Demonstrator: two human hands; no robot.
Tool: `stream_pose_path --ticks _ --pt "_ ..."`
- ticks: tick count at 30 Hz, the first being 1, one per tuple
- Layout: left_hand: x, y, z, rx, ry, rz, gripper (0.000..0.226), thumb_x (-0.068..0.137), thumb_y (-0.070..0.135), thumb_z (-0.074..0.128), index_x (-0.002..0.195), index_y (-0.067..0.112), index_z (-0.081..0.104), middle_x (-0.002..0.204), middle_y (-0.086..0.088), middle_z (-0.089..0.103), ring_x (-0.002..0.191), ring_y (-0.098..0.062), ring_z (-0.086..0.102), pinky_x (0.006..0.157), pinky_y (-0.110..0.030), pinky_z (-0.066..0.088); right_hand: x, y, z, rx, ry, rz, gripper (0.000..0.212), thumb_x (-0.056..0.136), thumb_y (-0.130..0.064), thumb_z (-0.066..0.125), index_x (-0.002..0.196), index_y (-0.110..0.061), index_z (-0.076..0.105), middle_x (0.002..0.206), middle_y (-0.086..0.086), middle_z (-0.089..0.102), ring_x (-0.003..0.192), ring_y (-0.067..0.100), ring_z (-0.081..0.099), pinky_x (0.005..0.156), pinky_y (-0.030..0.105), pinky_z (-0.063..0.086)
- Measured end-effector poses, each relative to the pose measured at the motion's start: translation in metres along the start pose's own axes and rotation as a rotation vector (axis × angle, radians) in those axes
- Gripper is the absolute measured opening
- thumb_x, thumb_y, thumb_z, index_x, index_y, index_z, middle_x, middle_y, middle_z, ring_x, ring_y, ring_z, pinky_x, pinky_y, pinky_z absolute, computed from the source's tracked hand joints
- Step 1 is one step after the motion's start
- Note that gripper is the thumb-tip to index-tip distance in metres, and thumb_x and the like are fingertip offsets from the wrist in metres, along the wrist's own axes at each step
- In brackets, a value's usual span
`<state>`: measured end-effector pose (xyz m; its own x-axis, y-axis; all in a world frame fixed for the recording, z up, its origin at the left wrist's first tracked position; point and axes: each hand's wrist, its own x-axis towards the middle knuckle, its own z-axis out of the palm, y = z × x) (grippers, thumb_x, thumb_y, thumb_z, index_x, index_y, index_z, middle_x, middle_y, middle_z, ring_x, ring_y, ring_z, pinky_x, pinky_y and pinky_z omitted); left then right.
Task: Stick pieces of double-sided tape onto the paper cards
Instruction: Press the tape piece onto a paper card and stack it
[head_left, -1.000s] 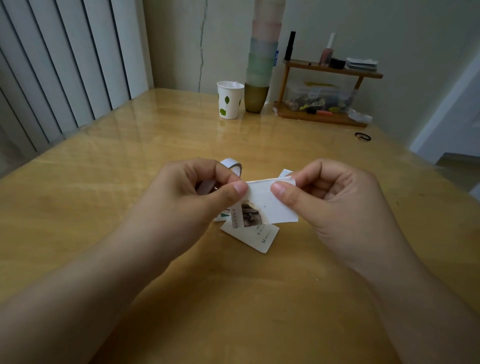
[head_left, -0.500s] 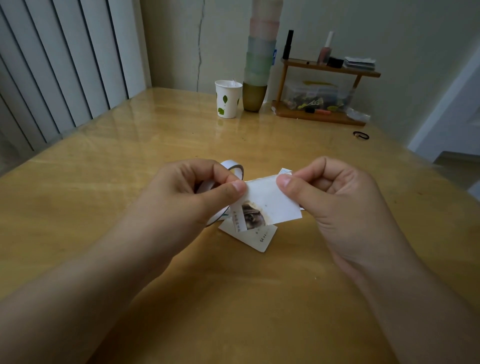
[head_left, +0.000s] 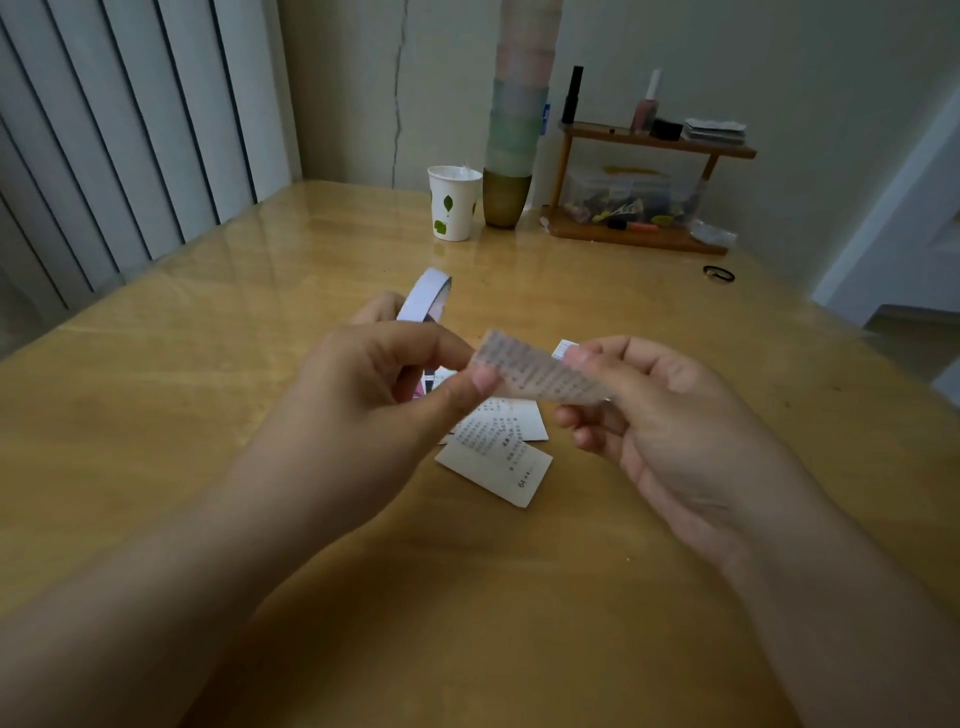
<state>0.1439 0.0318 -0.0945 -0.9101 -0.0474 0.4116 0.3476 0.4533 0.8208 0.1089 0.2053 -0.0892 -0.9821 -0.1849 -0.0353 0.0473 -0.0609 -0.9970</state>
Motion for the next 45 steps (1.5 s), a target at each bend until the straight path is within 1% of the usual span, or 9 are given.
stream_pose_path --ticks 6,10,17,22,26,30,34,42,45 --pt "0.001 0.000 0.000 -0.347 0.009 -0.194 0.021 0.066 0.035 0.066 0.055 0.017 0.065 0.050 0.006 0.054 0.049 -0.006 0.042 0.045 -0.010 0.032 -0.005 -0.003 0.003 -0.144 -0.076 -0.111 0.056 0.066 -0.068 0.052 0.075 -0.018 0.074 0.088 0.004 0.074 0.079 0.015 0.066 0.076 0.032 0.050" --pt "0.001 0.001 0.002 -0.445 -0.004 -0.239 0.021 0.063 0.032 0.065 0.054 0.013 0.060 0.045 0.008 0.047 0.044 -0.004 0.036 0.043 -0.011 0.030 -0.007 0.001 0.008 -0.271 -0.030 -0.298 0.038 0.072 -0.045 0.065 0.074 -0.007 0.068 0.073 -0.003 0.072 0.062 0.000 0.058 0.061 0.016 0.046" --pt "0.000 0.000 0.001 -0.454 -0.030 -0.282 0.021 0.061 0.034 0.066 0.053 0.015 0.061 0.050 0.007 0.050 0.046 -0.003 0.038 0.044 -0.010 0.032 -0.007 0.002 0.009 -0.332 0.040 -0.382 0.028 0.072 -0.040 0.063 0.057 -0.017 0.060 0.051 -0.012 0.055 0.051 0.001 0.046 0.053 0.014 0.039" --pt "0.000 0.000 0.001 -0.451 -0.040 -0.286 0.021 0.063 0.033 0.065 0.053 0.016 0.059 0.049 0.008 0.049 0.047 -0.003 0.037 0.045 -0.011 0.031 -0.005 0.004 0.006 -0.345 0.031 -0.378 0.036 0.078 -0.043 0.065 0.069 -0.009 0.065 0.064 0.008 0.063 0.056 0.006 0.050 0.057 0.024 0.043" --pt "-0.002 0.005 0.003 -0.480 -0.077 -0.275 0.019 0.066 0.027 0.064 0.052 0.015 0.060 0.045 0.011 0.050 0.043 0.000 0.042 0.043 -0.008 0.032 -0.009 0.004 0.010 -0.226 -0.067 -0.286 0.017 0.069 -0.036 0.070 0.079 -0.022 0.073 0.077 -0.006 0.074 0.065 -0.002 0.065 0.060 0.015 0.051" --pt "-0.004 0.007 0.005 -0.466 -0.115 -0.257 0.021 0.066 0.028 0.064 0.050 0.016 0.062 0.046 0.008 0.050 0.046 -0.003 0.041 0.044 -0.008 0.032 -0.011 0.007 0.013 -0.261 -0.088 -0.260 0.010 0.076 -0.027 0.071 0.085 -0.022 0.074 0.084 -0.008 0.075 0.081 0.008 0.071 0.079 0.030 0.057" --pt "-0.002 0.006 0.005 -0.476 -0.069 -0.272 0.020 0.066 0.028 0.064 0.051 0.015 0.059 0.046 0.009 0.051 0.043 -0.001 0.043 0.043 -0.008 0.032 -0.009 0.003 0.011 -0.146 -0.056 -0.250 0.004 0.079 -0.019 0.070 0.079 -0.018 0.073 0.069 -0.009 0.072 0.055 -0.002 0.062 0.052 0.010 0.045" --pt "0.001 -0.007 0.001 0.154 0.007 -0.192 0.014 0.068 0.047 0.067 0.074 0.034 0.065 0.067 0.011 0.042 0.049 0.004 0.044 0.044 -0.008 0.031 0.006 0.009 -0.010 -0.552 -0.012 -0.056 0.020 0.082 -0.034 0.071 0.080 -0.014 0.074 0.073 0.005 0.072 0.061 0.004 0.051 0.065 0.031 0.050" --pt "0.001 -0.010 0.002 0.406 -0.063 -0.135 0.024 0.071 0.042 0.073 0.085 0.048 0.056 0.105 0.000 0.048 0.082 -0.001 0.052 0.066 -0.016 0.035 0.007 0.016 -0.009 -0.937 0.010 -0.071 0.021 0.080 -0.036 0.071 0.069 -0.018 0.065 0.056 -0.012 0.059 0.049 -0.001 0.045 0.048 0.014 0.034"
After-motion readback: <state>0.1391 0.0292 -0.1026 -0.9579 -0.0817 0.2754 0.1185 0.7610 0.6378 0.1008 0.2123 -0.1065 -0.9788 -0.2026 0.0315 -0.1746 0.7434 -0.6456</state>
